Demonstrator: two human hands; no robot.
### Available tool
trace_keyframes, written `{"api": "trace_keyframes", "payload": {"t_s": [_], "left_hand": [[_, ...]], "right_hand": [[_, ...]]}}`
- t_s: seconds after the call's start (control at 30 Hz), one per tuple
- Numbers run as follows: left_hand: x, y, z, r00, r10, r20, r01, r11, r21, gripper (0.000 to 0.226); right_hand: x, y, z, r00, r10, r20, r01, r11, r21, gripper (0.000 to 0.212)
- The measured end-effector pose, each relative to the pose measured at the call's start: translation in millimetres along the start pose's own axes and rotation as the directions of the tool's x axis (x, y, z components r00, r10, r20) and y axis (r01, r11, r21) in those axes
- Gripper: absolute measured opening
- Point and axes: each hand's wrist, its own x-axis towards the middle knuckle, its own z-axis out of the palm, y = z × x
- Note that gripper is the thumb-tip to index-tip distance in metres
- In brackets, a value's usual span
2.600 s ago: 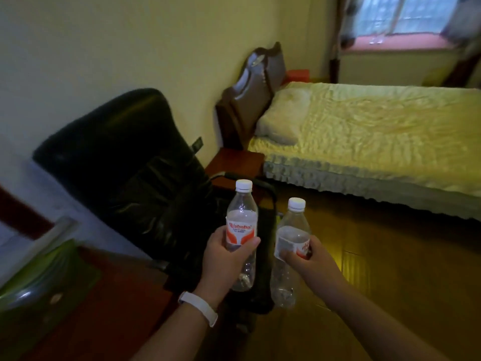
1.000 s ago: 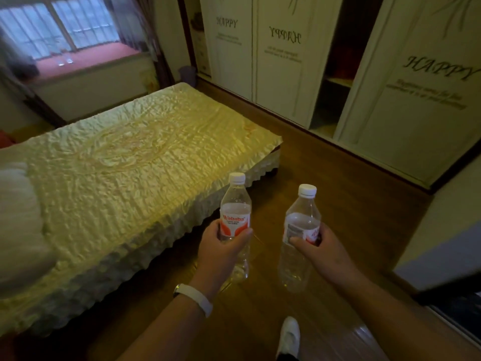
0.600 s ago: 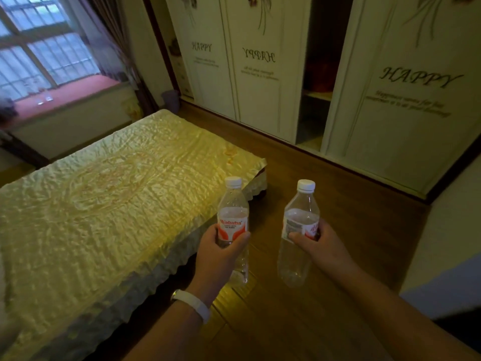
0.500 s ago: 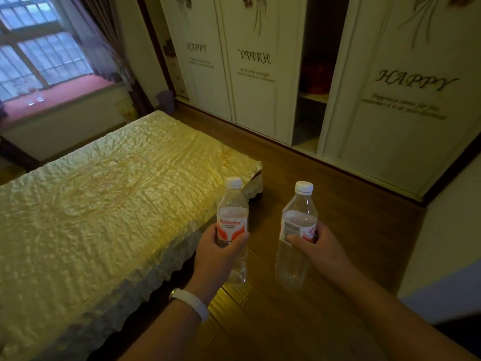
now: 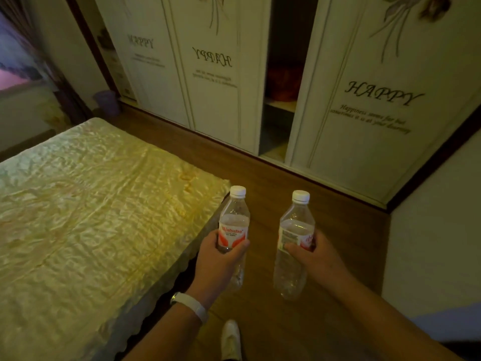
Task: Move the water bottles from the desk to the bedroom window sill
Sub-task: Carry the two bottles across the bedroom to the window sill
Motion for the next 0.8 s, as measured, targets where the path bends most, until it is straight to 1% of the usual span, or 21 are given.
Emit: {"api": "trace_keyframes", "payload": {"t_s": [0.1,0.2,0.37,0.5,0.7,0.8], "left_hand": [[55,14,0,0.998,-0.016,0.063,0.018,0.999,-0.029,0.019],[113,34,2,0.993,0.019,0.114,-0.016,1.0,-0.027,0.02],[185,63,15,0.988,0.066,0.142,-0.067,0.998,0.001,0.023],[237,78,33,0.985,0.072,0.156,-0.075,0.997,0.014,0.023],[313,95,76,0.983,0.082,0.162,-0.091,0.995,0.049,0.023],[355,104,102,0.99,0.045,0.135,-0.051,0.998,0.045,0.028]], "right_hand": [[43,-25,4,0.999,0.014,-0.05,-0.015,1.0,-0.02,0.05],[83,-55,6,0.993,0.015,-0.121,-0.017,1.0,-0.018,0.051],[133,-84,-3,0.983,0.015,-0.185,-0.016,1.0,-0.004,0.053],[178,-102,-17,0.974,0.011,-0.228,-0.005,1.0,0.028,0.051],[266,-104,-44,0.974,0.046,-0.22,-0.037,0.998,0.046,0.055],[324,-106,-62,0.977,0.063,-0.202,-0.05,0.996,0.068,0.058]]}}
